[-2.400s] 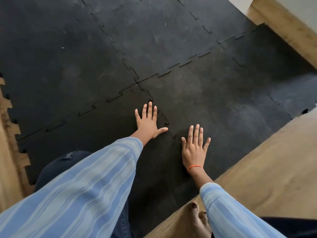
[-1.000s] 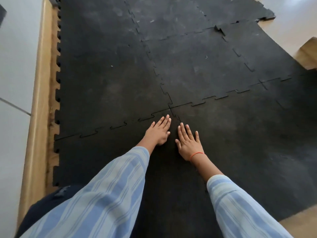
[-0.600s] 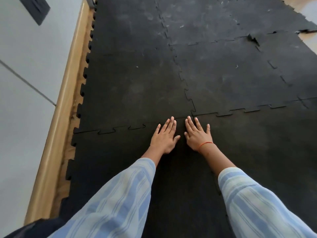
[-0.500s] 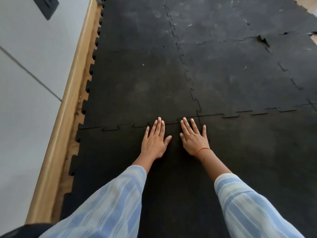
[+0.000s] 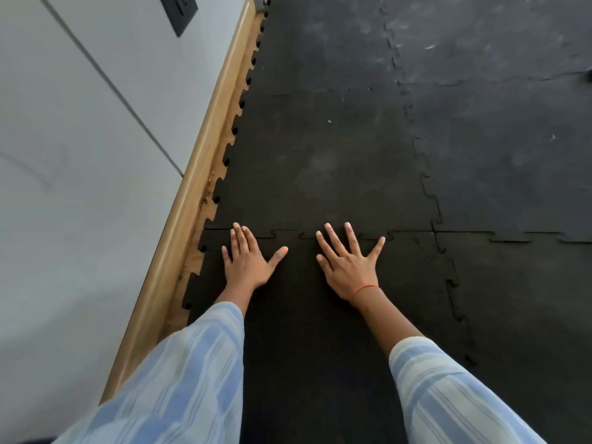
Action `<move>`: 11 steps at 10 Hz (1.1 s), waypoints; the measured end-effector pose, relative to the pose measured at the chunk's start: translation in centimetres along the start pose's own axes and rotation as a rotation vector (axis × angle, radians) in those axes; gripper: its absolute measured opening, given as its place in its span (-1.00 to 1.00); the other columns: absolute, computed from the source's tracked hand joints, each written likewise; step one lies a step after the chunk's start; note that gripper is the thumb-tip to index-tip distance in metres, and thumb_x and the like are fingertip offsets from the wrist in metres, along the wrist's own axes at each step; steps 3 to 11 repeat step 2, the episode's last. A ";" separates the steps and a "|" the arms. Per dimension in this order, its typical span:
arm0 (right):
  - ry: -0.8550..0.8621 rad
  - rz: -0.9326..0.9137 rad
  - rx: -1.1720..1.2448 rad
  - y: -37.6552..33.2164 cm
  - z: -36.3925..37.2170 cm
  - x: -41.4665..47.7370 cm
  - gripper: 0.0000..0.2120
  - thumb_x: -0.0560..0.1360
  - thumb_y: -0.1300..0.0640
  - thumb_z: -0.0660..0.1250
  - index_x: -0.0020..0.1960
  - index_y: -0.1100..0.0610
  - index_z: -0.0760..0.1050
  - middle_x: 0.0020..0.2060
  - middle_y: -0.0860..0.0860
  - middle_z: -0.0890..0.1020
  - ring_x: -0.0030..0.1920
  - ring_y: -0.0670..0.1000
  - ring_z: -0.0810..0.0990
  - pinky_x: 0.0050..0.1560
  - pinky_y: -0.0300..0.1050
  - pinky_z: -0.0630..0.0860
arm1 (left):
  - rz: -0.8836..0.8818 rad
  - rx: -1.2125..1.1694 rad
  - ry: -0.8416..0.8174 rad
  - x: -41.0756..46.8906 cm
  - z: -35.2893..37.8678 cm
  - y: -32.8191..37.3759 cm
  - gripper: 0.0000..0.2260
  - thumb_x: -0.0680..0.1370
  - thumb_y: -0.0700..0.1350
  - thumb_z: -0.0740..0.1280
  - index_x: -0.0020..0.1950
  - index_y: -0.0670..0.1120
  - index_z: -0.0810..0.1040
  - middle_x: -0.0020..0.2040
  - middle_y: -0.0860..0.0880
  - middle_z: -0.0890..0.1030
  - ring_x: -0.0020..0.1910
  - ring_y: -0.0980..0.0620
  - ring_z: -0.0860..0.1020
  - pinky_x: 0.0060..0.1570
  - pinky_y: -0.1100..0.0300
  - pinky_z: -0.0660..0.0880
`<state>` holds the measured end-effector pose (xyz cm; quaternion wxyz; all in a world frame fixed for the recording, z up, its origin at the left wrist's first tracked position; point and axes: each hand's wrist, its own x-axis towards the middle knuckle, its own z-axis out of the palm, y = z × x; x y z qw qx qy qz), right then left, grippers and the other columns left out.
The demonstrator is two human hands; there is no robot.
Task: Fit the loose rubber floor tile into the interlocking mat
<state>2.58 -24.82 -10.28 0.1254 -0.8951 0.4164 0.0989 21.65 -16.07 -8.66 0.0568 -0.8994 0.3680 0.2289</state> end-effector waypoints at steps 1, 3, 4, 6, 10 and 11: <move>-0.167 0.061 0.040 -1.0 -1.8 1.5 -0.44 0.59 -0.25 -0.18 0.51 -0.18 -0.30 0.51 -0.19 -0.32 0.49 0.11 -0.42 0.17 0.64 -0.30 | -0.054 -0.021 -0.102 0.1 -1.7 1.2 0.01 0.44 0.48 0.00 0.51 -0.20 -0.37 0.52 -0.16 -0.40 0.52 -0.11 -0.33 0.47 -0.11 -0.21; -0.445 0.128 0.246 -1.0 -5.8 2.9 -0.37 0.60 -0.20 -0.04 0.54 -0.08 -0.26 0.53 -0.12 -0.29 0.52 0.18 -0.31 0.34 0.55 -0.09 | -0.112 -0.029 -0.383 0.2 -6.9 2.3 -0.04 0.47 0.40 0.17 0.57 -0.18 -0.18 0.58 -0.18 -0.19 0.55 -0.19 -0.11 0.48 -0.13 0.01; -0.445 0.128 0.246 -1.0 -5.8 2.9 -0.37 0.60 -0.20 -0.04 0.54 -0.08 -0.26 0.53 -0.12 -0.29 0.52 0.18 -0.31 0.34 0.55 -0.09 | -0.112 -0.029 -0.383 0.2 -6.9 2.3 -0.04 0.47 0.40 0.17 0.57 -0.18 -0.18 0.58 -0.18 -0.19 0.55 -0.19 -0.11 0.48 -0.13 0.01; -0.445 0.128 0.246 -1.0 -5.8 2.9 -0.37 0.60 -0.20 -0.04 0.54 -0.08 -0.26 0.53 -0.12 -0.29 0.52 0.18 -0.31 0.34 0.55 -0.09 | -0.112 -0.029 -0.383 0.2 -6.9 2.3 -0.04 0.47 0.40 0.17 0.57 -0.18 -0.18 0.58 -0.18 -0.19 0.55 -0.19 -0.11 0.48 -0.13 0.01; -0.445 0.128 0.246 -1.0 -5.8 2.9 -0.37 0.60 -0.20 -0.04 0.54 -0.08 -0.26 0.53 -0.12 -0.29 0.52 0.18 -0.31 0.34 0.55 -0.09 | -0.112 -0.029 -0.383 0.2 -6.9 2.3 -0.04 0.47 0.40 0.17 0.57 -0.18 -0.18 0.58 -0.18 -0.19 0.55 -0.19 -0.11 0.48 -0.13 0.01; -0.445 0.128 0.246 -1.0 -5.8 2.9 -0.37 0.60 -0.20 -0.04 0.54 -0.08 -0.26 0.53 -0.12 -0.29 0.52 0.18 -0.31 0.34 0.55 -0.09 | -0.112 -0.029 -0.383 0.2 -6.9 2.3 -0.04 0.47 0.40 0.17 0.57 -0.18 -0.18 0.58 -0.18 -0.19 0.55 -0.19 -0.11 0.48 -0.13 0.01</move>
